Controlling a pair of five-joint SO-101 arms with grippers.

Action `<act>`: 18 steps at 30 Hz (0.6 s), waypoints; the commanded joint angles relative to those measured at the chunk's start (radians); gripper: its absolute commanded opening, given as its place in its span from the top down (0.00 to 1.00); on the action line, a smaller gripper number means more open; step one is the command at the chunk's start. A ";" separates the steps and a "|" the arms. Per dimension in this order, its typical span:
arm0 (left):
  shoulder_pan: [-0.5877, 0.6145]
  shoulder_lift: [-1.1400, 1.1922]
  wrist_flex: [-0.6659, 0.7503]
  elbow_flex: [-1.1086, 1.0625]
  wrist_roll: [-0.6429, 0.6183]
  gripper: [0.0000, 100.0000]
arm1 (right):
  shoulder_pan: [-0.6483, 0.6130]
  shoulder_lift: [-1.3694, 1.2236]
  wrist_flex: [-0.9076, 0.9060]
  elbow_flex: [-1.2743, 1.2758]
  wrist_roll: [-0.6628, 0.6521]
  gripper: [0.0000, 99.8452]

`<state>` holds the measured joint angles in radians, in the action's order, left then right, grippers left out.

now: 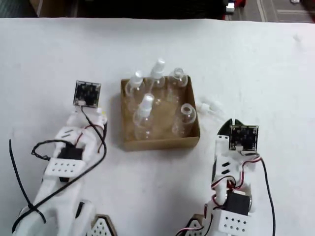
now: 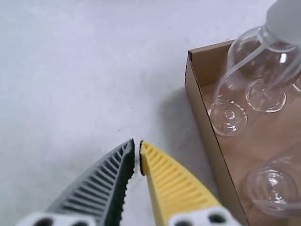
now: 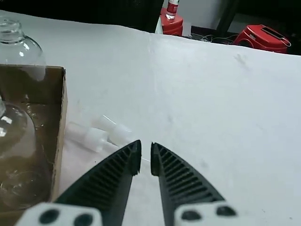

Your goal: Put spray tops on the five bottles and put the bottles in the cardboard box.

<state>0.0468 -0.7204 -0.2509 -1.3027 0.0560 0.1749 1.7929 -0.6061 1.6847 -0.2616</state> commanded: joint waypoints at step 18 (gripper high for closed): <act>-0.012 0.001 0.028 0.060 -0.005 0.98 | -0.016 0.005 -0.005 0.006 -0.014 0.98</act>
<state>0.0468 -0.7204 -0.2509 -1.3027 0.0560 0.1657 1.7929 -0.6061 1.6847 -0.2647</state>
